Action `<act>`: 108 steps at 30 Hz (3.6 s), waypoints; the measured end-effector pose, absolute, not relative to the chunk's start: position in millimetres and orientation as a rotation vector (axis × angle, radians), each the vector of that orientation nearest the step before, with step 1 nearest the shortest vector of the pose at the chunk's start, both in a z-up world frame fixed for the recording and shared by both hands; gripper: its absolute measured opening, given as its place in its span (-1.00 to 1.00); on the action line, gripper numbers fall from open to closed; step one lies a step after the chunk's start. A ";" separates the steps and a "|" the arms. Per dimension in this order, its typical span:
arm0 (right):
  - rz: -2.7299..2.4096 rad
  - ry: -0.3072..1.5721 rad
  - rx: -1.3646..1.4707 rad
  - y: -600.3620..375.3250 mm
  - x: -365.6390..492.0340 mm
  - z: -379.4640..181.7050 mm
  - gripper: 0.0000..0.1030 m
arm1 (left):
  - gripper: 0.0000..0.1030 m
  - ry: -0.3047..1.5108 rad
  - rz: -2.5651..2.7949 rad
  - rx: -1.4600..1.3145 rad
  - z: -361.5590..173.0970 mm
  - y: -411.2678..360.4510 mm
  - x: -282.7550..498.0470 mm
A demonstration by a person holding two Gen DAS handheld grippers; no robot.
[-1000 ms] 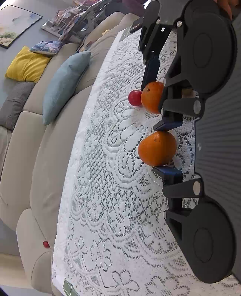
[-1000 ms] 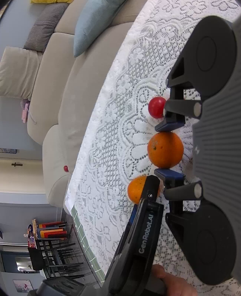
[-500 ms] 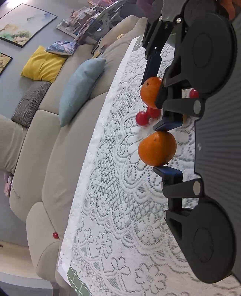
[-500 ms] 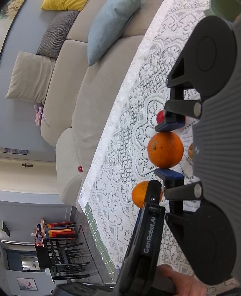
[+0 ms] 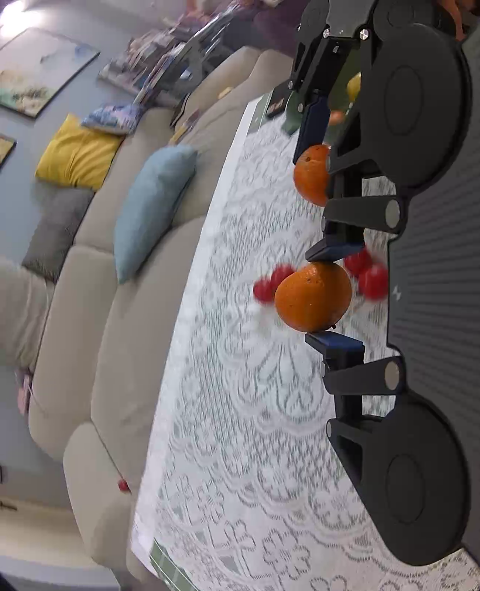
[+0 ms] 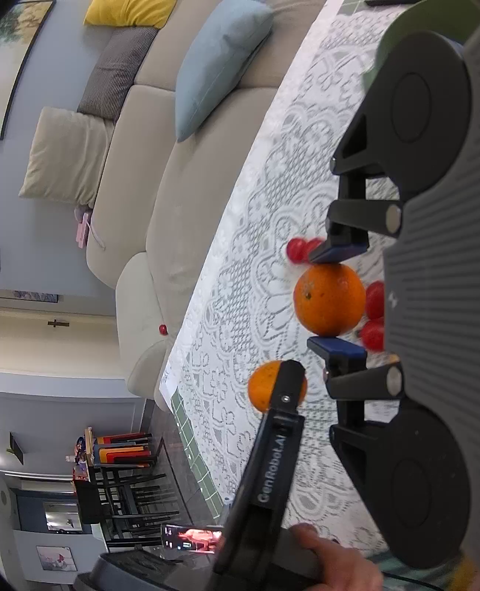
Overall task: Organize fruits
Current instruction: 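Carry both mandarins over the green colander and lower them inside, then open both tools and withdraw them toward the tomatoes and brown fruit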
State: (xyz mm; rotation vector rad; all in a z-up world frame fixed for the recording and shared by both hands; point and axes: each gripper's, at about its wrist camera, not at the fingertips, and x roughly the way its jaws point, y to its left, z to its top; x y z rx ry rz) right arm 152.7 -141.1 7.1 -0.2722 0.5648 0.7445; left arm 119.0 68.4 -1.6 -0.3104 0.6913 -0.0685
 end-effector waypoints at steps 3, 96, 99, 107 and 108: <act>0.721 0.579 -0.304 -165.7 148.1 11.3 -0.22 | -0.12 0.695 -0.117 -0.299 4.2 45.9 119.4; 0.591 0.622 -0.483 -209.9 151.3 15.8 0.41 | 0.18 0.724 -0.229 -0.130 5.0 -33.7 125.0; 0.597 0.598 -0.416 -196.4 142.5 9.5 0.41 | 0.18 0.707 -0.193 -0.123 2.0 -16.4 117.7; 0.528 0.488 -0.316 -166.3 112.4 -10.0 0.41 | 0.18 0.664 -0.138 -0.161 -10.8 23.1 99.1; 0.523 0.481 -0.296 -163.6 109.4 -13.4 0.41 | 0.18 0.657 -0.131 -0.166 -13.3 26.7 96.5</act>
